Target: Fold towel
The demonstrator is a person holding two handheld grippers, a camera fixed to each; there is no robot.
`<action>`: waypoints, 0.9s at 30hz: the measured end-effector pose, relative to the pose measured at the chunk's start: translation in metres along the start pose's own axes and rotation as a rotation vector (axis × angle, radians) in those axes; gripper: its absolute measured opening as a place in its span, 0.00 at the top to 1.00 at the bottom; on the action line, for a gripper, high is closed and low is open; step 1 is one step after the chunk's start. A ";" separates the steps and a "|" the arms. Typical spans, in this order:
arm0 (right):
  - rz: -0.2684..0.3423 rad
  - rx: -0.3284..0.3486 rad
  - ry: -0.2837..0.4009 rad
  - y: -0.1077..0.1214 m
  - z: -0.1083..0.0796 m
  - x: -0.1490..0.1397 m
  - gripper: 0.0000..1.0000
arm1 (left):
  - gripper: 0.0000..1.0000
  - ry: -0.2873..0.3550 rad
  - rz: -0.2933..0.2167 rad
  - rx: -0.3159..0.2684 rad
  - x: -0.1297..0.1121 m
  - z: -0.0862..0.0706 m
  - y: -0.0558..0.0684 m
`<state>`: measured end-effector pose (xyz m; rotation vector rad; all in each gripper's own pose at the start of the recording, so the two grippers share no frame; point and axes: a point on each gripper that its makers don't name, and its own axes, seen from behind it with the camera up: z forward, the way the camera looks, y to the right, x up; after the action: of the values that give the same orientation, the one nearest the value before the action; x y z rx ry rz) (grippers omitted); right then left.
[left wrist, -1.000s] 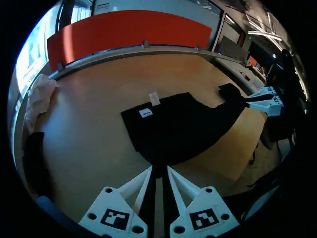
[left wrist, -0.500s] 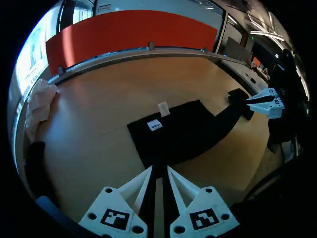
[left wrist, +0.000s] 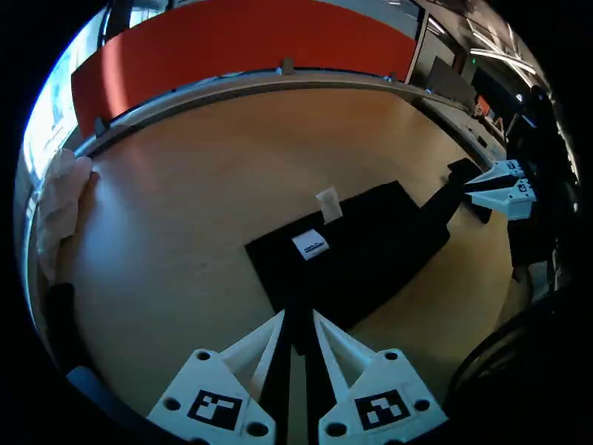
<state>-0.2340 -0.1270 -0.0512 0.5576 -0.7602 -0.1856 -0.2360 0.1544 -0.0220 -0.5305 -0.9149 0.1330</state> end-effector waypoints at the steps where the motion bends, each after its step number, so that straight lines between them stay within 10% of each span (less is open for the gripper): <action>1: 0.002 -0.001 -0.005 0.001 0.003 -0.001 0.88 | 0.89 -0.006 0.001 -0.001 -0.001 0.004 -0.001; 27: 0.108 -0.047 -0.055 0.029 0.055 -0.005 0.87 | 0.68 -0.022 0.016 0.056 0.015 0.059 -0.033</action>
<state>-0.2772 -0.1233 -0.0060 0.4670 -0.8353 -0.1193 -0.2768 0.1528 0.0340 -0.4850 -0.9262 0.1790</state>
